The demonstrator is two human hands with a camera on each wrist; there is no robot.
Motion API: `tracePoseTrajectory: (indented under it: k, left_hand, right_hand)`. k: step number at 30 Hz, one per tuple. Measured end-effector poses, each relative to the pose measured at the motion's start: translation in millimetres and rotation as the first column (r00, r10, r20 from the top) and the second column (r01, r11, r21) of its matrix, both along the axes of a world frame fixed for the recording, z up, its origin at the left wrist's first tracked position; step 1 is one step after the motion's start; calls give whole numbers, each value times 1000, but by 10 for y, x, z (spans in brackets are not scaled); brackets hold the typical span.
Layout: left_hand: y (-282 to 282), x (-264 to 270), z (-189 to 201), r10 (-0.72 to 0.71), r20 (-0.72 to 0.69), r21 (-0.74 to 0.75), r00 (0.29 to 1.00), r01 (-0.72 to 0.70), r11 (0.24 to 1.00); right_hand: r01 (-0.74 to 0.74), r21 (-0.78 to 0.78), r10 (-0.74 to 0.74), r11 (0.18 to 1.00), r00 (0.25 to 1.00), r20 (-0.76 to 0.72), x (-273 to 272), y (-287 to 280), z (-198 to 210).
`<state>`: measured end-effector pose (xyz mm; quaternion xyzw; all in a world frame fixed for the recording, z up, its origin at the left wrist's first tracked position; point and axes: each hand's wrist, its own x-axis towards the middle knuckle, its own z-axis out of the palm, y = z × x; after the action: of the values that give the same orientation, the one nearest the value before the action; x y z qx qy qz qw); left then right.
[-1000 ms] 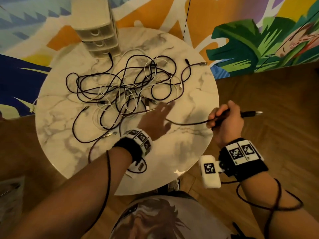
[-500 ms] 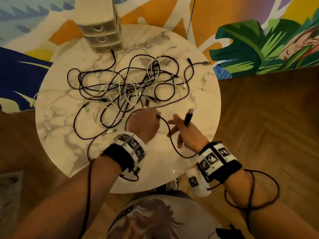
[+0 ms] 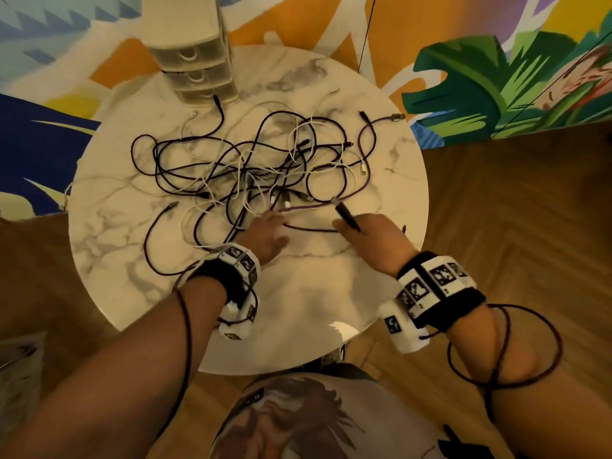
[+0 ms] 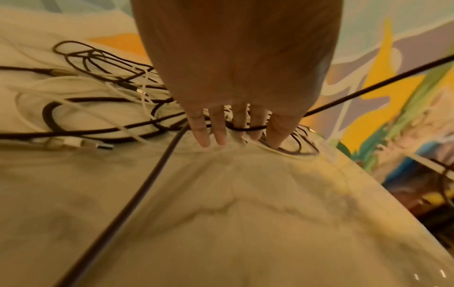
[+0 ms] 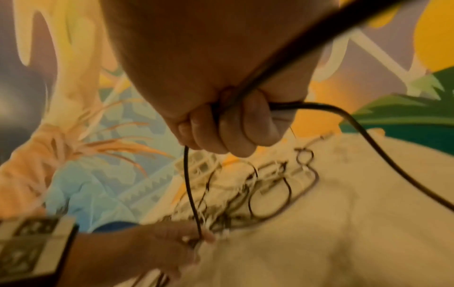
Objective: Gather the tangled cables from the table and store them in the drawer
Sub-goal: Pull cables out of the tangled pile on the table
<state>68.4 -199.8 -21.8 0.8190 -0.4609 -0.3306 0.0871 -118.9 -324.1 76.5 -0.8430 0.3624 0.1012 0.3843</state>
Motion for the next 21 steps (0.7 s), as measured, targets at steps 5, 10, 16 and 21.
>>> tracePoseTrajectory:
  k: [5, 10, 16, 21]
  left_hand:
    - [-130, 167, 7, 134, -94, -106, 987, -144, 984]
    - [8, 115, -102, 174, -38, -179, 984, -178, 968]
    - [41, 80, -82, 211, 25, -278, 977, -196, 940]
    - [128, 102, -50, 104, 89, -288, 991, -75, 955]
  right_hand:
    - [174, -85, -142, 981, 946, 290, -83, -152, 391]
    - [411, 1, -359, 911, 795, 489, -315, -413, 335]
    - [604, -71, -356, 794, 557, 751, -424, -367, 338]
    - [-171, 24, 172, 985, 979, -105, -23, 349, -17]
